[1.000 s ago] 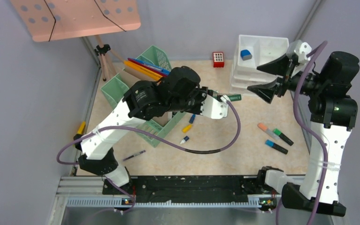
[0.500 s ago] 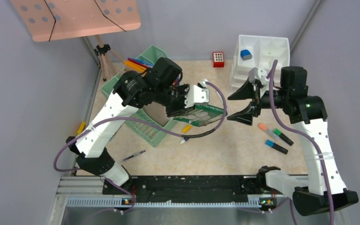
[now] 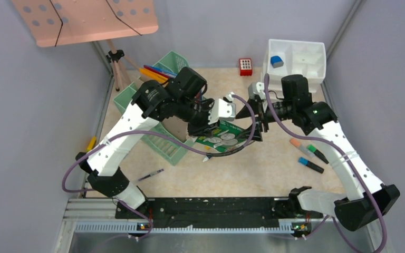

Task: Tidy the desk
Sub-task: Pick up the book at the corner of the board.

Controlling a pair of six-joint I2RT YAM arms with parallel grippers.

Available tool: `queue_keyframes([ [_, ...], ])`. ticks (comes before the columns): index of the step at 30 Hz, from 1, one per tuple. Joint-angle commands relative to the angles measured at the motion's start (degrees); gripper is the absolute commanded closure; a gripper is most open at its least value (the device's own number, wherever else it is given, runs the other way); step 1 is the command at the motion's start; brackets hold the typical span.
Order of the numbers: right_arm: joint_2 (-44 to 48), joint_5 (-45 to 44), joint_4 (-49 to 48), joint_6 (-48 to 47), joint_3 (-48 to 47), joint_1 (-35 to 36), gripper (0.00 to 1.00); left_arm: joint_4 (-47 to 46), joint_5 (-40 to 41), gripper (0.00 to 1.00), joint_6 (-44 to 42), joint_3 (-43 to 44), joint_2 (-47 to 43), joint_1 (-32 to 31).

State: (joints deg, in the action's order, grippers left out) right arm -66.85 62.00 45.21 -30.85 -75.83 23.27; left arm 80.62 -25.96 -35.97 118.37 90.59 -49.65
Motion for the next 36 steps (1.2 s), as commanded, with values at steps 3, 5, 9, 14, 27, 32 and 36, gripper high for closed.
queue_keyframes([
  [3,-1.38,1.02,-9.11,4.08,2.84,3.64,0.3,-4.55,-2.67,1.0,0.69,0.41,-0.92,0.2],
  [5,-1.49,0.84,-11.95,6.0,4.08,4.91,0.39,-4.9,-3.09,1.0,0.75,0.1,-0.86,0.54],
  [9,-1.69,2.37,-15.78,9.6,5.84,5.36,0.67,-6.49,-3.54,1.0,1.3,-0.72,-1.22,1.37],
  [14,-1.44,2.39,-19.8,14.71,7.21,5.44,1.0,-8.97,-5.39,1.0,3.02,-1.69,-2.79,4.53],
  [27,-4.58,7.37,-31.8,35.56,-0.39,1.13,1.0,-18.35,-11.36,0.14,13.1,-5.61,-9.41,15.17],
  [32,-5.67,6.19,-34.18,40.99,-4.23,0.06,1.0,-28.64,-11.89,0.02,20.81,-9.96,-15.89,23.05],
  [36,-6.54,3.71,-39.3,48.18,-6.4,-2.07,1.0,-38.84,-13.63,0.02,28.33,-17.3,-22.05,29.32],
])
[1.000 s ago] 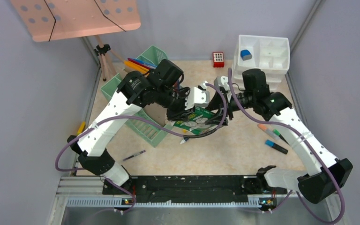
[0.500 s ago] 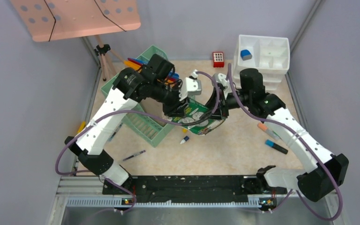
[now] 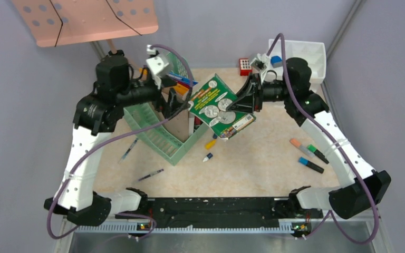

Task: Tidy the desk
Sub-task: Pick up the book at the corner of the board.

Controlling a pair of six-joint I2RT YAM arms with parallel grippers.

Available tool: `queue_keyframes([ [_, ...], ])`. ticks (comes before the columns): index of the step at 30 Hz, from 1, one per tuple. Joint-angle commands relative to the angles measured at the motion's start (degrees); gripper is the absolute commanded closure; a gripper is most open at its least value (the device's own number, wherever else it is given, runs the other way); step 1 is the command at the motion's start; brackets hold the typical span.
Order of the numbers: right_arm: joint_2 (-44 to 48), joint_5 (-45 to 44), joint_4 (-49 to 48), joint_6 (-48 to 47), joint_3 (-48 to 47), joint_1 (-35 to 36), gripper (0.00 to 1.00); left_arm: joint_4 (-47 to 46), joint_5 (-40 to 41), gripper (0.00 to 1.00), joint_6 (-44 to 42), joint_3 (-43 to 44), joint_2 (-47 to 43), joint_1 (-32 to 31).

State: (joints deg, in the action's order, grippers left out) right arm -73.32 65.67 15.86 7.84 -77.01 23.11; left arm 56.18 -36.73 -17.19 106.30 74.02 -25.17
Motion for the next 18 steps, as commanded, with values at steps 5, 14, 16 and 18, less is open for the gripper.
queue_keyframes([
  [5,-1.74,-3.49,-14.69,18.41,-9.1,-3.79,1.0,-22.78,-3.53,0.02,21.47,-10.68,-8.87,8.48],
  [14,-5.07,-4.33,-46.37,50.16,-5.85,-7.38,1.0,-44.69,-13.71,0.02,44.18,-19.77,-5.18,9.48],
  [16,-5.61,-4.44,-48.96,53.07,-5.53,-8.16,1.0,-49.63,-15.45,0.02,47.92,-20.42,-3.83,9.44],
  [18,-5.83,-4.57,-49.37,53.6,-5.32,-8.51,1.0,-53.73,-16.14,0.02,50.78,-20.56,-2.64,9.44],
])
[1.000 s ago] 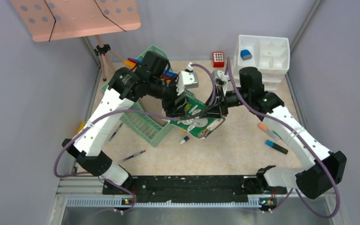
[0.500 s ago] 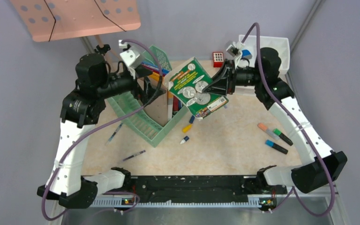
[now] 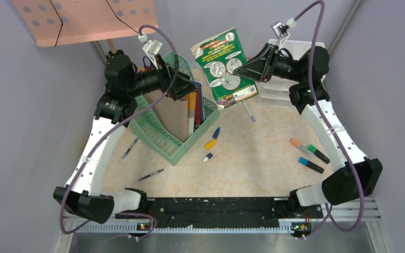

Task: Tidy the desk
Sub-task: Pick up the book at the corner of the board.

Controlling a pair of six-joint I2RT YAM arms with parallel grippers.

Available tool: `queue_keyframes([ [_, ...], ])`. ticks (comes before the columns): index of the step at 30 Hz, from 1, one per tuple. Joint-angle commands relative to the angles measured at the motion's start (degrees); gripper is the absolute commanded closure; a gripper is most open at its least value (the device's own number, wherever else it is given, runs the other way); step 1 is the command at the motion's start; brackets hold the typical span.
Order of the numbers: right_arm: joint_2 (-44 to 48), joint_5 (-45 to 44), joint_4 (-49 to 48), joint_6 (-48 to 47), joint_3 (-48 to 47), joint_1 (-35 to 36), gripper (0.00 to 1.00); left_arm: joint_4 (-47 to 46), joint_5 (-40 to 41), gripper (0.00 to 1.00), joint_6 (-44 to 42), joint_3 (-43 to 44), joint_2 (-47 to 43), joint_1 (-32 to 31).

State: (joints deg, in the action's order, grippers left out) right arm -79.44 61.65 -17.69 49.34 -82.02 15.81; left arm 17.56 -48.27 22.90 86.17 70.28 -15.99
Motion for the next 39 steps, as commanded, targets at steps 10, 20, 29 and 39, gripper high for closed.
queue_keyframes([
  [10,-0.27,-1.17,-22.94,18.9,2.81,-1.56,1.0,-40.73,-9.35,0.02,27.16,-2.53,7.9,-0.03],
  [20,-0.59,-1.87,-22.92,19.55,4.75,-1.82,1.0,-49.41,-10.13,0.02,33.59,-1.48,12.23,-2.76],
  [29,-0.68,-3.19,-24.55,19.57,7.82,-2.21,1.0,-46.11,-9.59,0.07,31.01,0.04,13.1,-5.2],
  [39,2.4,-0.12,-15.76,9.08,9.21,-1.31,0.85,-26.74,-11.1,1.0,17.52,8.13,16.29,-7.36],
])
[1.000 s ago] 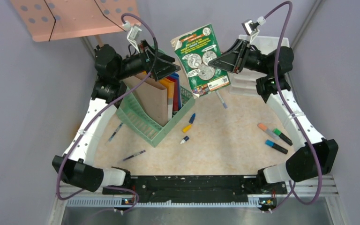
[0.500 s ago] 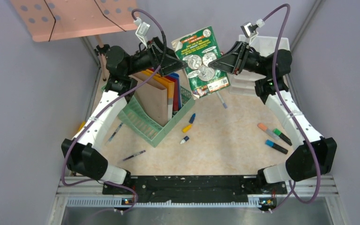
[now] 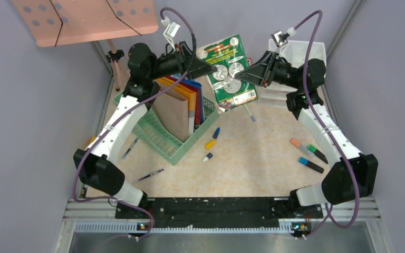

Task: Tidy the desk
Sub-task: Pick up the book at the corner of the board.

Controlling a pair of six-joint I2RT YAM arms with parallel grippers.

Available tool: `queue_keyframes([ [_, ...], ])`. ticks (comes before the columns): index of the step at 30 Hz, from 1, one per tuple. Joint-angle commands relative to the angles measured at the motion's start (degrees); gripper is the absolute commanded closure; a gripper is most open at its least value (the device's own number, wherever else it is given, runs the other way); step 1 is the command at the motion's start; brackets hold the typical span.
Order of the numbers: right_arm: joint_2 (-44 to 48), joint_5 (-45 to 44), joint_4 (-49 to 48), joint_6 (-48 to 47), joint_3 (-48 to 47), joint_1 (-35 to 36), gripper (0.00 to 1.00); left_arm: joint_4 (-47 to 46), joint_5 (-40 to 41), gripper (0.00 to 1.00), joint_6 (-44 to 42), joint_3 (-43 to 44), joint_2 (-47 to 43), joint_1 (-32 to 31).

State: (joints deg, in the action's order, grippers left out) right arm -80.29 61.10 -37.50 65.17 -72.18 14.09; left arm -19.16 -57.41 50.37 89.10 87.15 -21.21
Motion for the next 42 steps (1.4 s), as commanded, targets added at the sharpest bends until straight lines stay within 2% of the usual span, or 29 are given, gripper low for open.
queue_keyframes([
  [1,3.55,1.21,5.52,-8.34,-0.68,0.47,0.8,13.34,-2.91,1.0,-12.51,6.18,-0.45,-2.51],
  [3,3.8,3.01,8.09,-11.66,-0.9,1.01,0.72,21.82,-4.42,1.0,-18.22,8.94,0.14,-3.36],
  [6,4.54,3.48,20.02,-22.95,-2.86,3.38,0.63,30.77,-4.75,1.0,-25.57,11.81,0.84,-4.12],
  [8,4.7,3.74,27.0,-29.58,-4.14,4.88,0.58,36.58,-4.74,1.0,-29.88,13.85,1.38,-4.38],
  [10,4.91,3.95,29.38,-32.26,-3.94,5.55,0.55,40.21,-4.75,1.0,-32.85,15.13,1.54,-4.73],
  [11,4.93,4.2,29.14,-32.3,-3.5,5.74,0.55,40.27,-4.75,1.0,-33.17,14.73,1.13,-4.83],
  [14,4.97,4.9,27.65,-32.25,-1.94,6.37,0.67,39.96,-4.37,1.0,-33.64,14.19,0.57,-4.82],
  [15,4.97,5.25,27.58,-32.42,-1.73,6.39,0.68,40.25,-4.32,1.0,-33.94,14.44,0.56,-4.83],
  [24,6.81,7.47,30.58,-36.12,-0.21,5.39,0.56,43.36,-4.3,1.0,-37.07,15.51,-0.14,-4.76],
  [29,7.45,9.02,29.62,-35.66,1.03,4.26,0.55,41.39,-5.17,1.0,-35.73,14.74,-1.68,-4.11],
  [33,7.65,10.32,23.82,-31.85,3.26,4.26,0.6,39.47,-5.28,1.0,-34.35,14.34,-2.22,-3.86],
  [34,7.66,10.44,23.37,-31.69,3.39,4.2,0.65,39.19,-5.31,1.0,-34.09,13.95,-2.18,-3.83],
  [38,7.71,11.16,20.08,-29.66,3.98,4.29,0.96,37.84,-5.31,1.0,-33.46,12.74,-2.11,-3.74],
  [40,8.01,11.11,19.24,-29.35,4.02,4.22,1.0,37.77,-5.26,1.0,-33.26,12.68,-1.82,-3.61],
  [41,8.03,11.22,19.18,-29.31,3.75,4.26,1.0,38.06,-5.13,0.95,-33.16,12.8,-1.63,-3.47],
  [42,7.99,11.23,19.4,-29.3,3.42,4.21,1.0,38.52,-4.59,0.78,-33.07,12.85,-1.56,-3.18],
])
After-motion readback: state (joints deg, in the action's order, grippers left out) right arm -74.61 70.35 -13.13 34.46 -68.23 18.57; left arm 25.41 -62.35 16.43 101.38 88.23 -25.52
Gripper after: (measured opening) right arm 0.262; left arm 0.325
